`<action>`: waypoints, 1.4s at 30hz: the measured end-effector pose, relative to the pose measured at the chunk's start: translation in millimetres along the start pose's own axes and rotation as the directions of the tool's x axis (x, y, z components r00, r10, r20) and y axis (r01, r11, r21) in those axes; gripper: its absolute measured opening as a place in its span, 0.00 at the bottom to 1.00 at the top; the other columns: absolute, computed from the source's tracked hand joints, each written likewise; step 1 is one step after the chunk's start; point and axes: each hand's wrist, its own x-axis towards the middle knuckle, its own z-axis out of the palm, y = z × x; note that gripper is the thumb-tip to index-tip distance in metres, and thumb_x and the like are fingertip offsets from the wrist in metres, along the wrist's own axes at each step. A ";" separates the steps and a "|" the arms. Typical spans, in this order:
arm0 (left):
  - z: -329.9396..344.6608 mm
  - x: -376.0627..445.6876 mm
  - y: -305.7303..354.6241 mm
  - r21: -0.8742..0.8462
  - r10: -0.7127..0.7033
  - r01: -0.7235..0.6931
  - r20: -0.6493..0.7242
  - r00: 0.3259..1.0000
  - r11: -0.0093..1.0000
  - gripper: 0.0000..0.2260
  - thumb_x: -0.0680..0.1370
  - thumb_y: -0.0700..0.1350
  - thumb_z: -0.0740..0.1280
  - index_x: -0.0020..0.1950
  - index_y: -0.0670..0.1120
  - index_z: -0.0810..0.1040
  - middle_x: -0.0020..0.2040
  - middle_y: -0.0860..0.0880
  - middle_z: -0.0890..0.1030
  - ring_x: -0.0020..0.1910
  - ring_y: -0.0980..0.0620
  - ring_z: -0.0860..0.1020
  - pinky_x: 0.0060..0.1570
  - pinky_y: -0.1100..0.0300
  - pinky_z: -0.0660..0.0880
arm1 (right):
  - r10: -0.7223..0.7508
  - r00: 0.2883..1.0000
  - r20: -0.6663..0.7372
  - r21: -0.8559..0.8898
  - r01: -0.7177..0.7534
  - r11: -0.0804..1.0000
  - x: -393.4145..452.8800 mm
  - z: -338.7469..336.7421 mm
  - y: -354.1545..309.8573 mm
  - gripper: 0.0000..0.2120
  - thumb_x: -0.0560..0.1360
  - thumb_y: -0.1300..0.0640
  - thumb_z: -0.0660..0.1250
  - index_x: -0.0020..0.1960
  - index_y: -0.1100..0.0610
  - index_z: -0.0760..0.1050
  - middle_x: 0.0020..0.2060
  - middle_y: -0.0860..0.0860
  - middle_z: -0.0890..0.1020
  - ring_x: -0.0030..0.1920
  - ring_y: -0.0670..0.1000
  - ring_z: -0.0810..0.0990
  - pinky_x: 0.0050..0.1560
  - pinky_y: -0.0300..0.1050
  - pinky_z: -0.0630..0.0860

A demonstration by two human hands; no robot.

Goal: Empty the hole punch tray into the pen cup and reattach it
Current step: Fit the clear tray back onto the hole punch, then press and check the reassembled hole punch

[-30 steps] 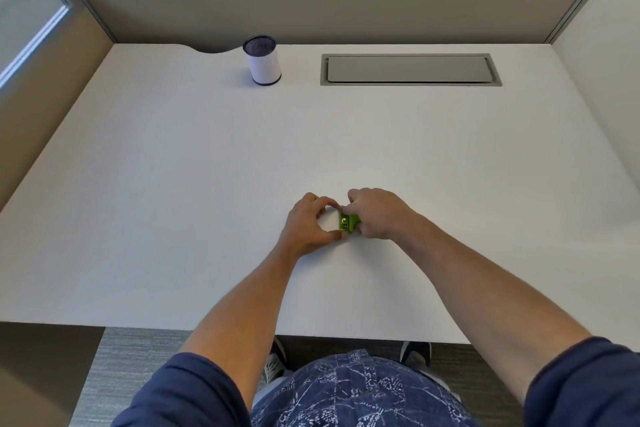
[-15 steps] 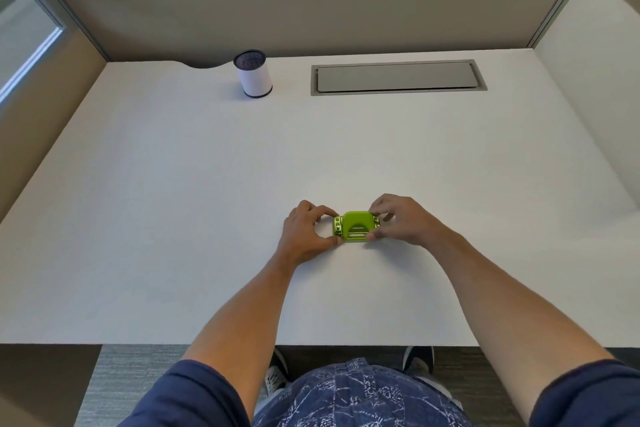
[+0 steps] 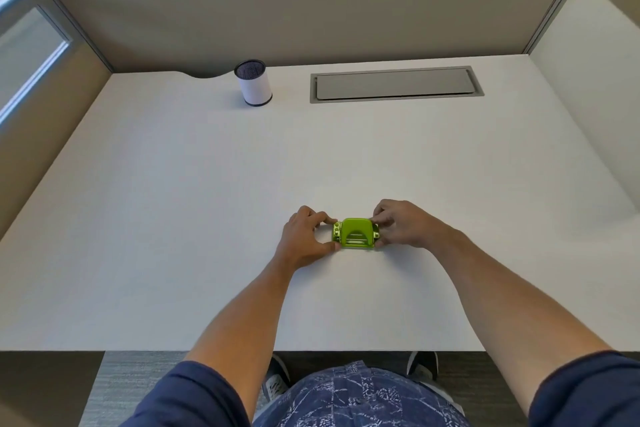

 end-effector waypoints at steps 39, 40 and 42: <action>-3.5 -26.2 -3.3 0.455 0.117 0.031 -0.295 0.948 0.890 0.29 0.83 0.54 0.57 0.81 0.43 0.61 0.81 0.46 0.64 0.80 0.47 0.61 0.76 0.50 0.63 | 0.026 0.854 -0.520 -0.232 -0.171 0.958 -34.1 32.0 20.6 0.30 0.84 0.46 0.54 0.82 0.55 0.52 0.82 0.49 0.57 0.81 0.49 0.57 0.79 0.44 0.58; -4.9 -26.3 -4.4 0.458 0.103 0.047 -0.297 0.949 0.888 0.30 0.83 0.56 0.53 0.83 0.44 0.56 0.83 0.47 0.58 0.82 0.49 0.56 0.78 0.51 0.58 | 0.049 0.829 -0.557 -0.232 -0.212 0.949 -35.2 33.6 21.1 0.31 0.85 0.44 0.52 0.83 0.56 0.50 0.82 0.50 0.55 0.82 0.49 0.54 0.80 0.44 0.55; -6.2 -28.9 -8.8 0.465 0.093 0.054 -0.286 0.954 0.884 0.33 0.82 0.59 0.45 0.84 0.45 0.49 0.84 0.49 0.51 0.83 0.51 0.50 0.80 0.53 0.52 | 0.061 0.823 -0.564 -0.255 -0.244 0.936 -38.3 40.6 24.4 0.33 0.85 0.42 0.50 0.83 0.57 0.46 0.83 0.51 0.51 0.82 0.49 0.50 0.81 0.43 0.51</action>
